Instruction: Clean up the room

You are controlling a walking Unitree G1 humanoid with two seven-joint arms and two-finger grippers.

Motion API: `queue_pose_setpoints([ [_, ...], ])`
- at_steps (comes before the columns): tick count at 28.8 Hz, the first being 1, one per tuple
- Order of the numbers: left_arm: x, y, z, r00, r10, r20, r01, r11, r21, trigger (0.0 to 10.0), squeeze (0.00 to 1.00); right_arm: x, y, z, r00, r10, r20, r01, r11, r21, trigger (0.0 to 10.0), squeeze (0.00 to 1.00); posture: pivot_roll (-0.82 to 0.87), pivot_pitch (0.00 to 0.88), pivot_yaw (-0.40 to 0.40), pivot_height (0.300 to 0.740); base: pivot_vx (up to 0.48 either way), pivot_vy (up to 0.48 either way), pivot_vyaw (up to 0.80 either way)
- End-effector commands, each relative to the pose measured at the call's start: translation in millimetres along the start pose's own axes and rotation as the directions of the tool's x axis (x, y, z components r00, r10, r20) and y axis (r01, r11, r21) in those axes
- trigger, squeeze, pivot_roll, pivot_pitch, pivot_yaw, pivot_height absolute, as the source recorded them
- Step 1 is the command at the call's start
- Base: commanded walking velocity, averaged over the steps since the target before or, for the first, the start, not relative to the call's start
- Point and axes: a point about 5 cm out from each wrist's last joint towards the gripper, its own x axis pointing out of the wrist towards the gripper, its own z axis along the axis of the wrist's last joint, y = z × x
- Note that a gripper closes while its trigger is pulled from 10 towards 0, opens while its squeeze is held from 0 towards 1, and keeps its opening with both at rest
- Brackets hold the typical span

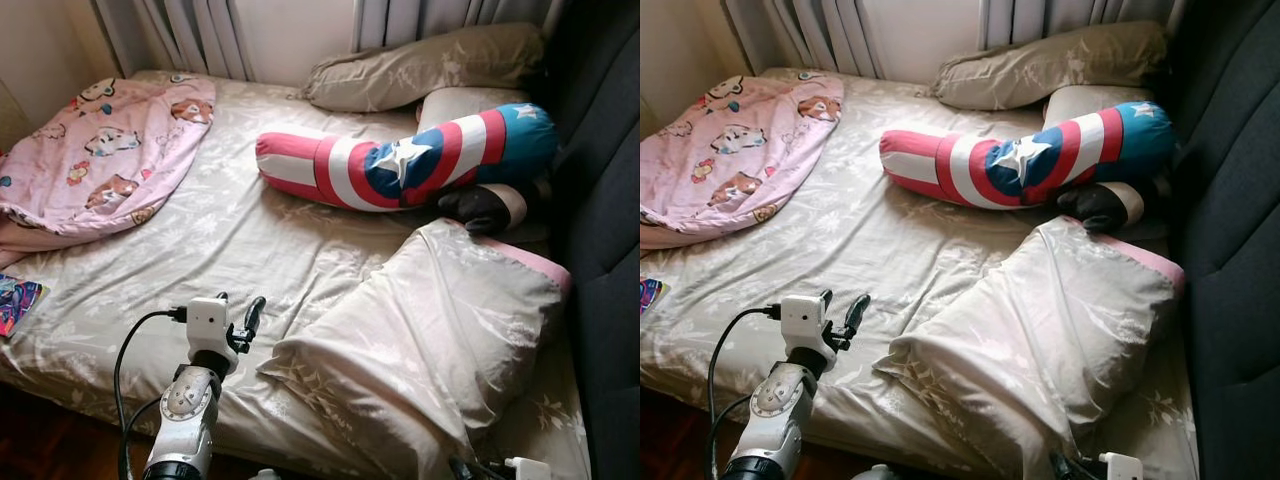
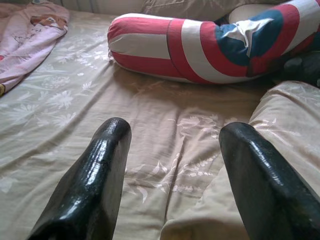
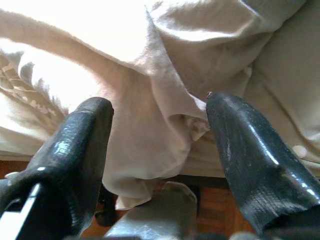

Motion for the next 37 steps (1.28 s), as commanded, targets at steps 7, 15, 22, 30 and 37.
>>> queue_pose_setpoints([
  [7,-14.3,6.6,4.6,1.0,-0.014,-0.013,0.014,0.999,0.031,10.0,0.0,109.8,98.8,134.9,0.987,-0.055,0.151,0.056,0.998,-0.002,10.0,0.0,0.25,0.167,0.052,0.685,0.0,0.0,0.0],
  [15,-14.0,5.0,10.1,0.999,-0.035,-0.023,0.036,0.999,0.037,10.0,0.0,112.3,99.1,151.0,0.978,-0.061,0.197,0.056,0.998,0.03,10.0,1.0,0.25,0.189,0.072,0.685,0.0,0.0,0.0],
  [22,-16.5,2.4,8.5,0.998,-0.045,-0.034,0.046,0.998,0.034,10.0,0.0,110.6,91.4,156.4,0.967,-0.103,0.233,0.097,0.995,0.034,10.0,1.0,0.24,0.195,0.074,0.685,0.0,0.0,0.0],
  [30,-16.5,-0.6,8.4,0.998,-0.046,-0.05,0.048,0.999,0.024,10.0,0.0,104.9,72.4,159.9,0.944,-0.187,0.27,0.194,0.981,0.001,10.0,1.0,0.22,0.188,0.063,0.685,0.0,0.0,0.0],
  [37,-11.8,-2.5,8.5,0.997,-0.042,-0.058,0.043,0.999,0.016,10.0,0.0,93.8,43.7,143.8,0.912,-0.339,0.23,0.347,0.938,0.003,10.0,0.0,0.18,0.17,0.042,0.685,0.0,0.0,0.0],
])
